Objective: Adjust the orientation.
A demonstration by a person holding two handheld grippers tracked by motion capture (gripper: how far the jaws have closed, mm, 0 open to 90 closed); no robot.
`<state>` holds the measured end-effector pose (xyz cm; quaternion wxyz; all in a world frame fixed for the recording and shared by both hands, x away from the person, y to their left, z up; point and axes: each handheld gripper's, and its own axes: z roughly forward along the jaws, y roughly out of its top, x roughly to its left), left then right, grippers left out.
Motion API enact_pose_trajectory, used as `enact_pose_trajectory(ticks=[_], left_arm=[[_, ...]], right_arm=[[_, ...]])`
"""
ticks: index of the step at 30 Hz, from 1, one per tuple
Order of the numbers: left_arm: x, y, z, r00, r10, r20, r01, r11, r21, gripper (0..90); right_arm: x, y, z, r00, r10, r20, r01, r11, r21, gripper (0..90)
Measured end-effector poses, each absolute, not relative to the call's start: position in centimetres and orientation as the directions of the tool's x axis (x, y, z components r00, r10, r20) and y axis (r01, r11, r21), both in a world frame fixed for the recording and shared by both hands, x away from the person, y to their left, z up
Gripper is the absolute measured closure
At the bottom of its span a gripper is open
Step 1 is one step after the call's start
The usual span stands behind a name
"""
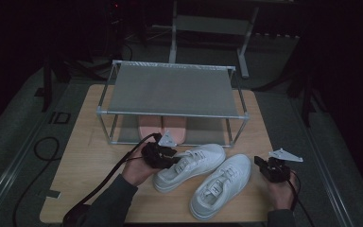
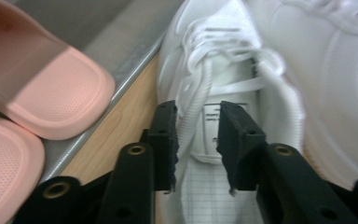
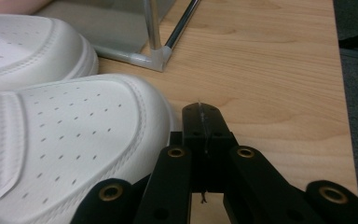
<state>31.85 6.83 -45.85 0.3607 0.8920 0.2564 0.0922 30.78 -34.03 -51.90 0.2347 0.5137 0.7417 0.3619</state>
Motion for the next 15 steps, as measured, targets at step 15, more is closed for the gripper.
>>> enact_pose_trajectory(ticks=[15], left_arm=[[31.1, 7.8, -45.2, 0.862, 0.506, -0.046, 0.385, -0.591, 0.709, 65.1]], right_arm=[[31.7, -34.0, -52.5, -0.432, 0.899, 0.066, 0.616, 0.241, 0.750, 90.0]])
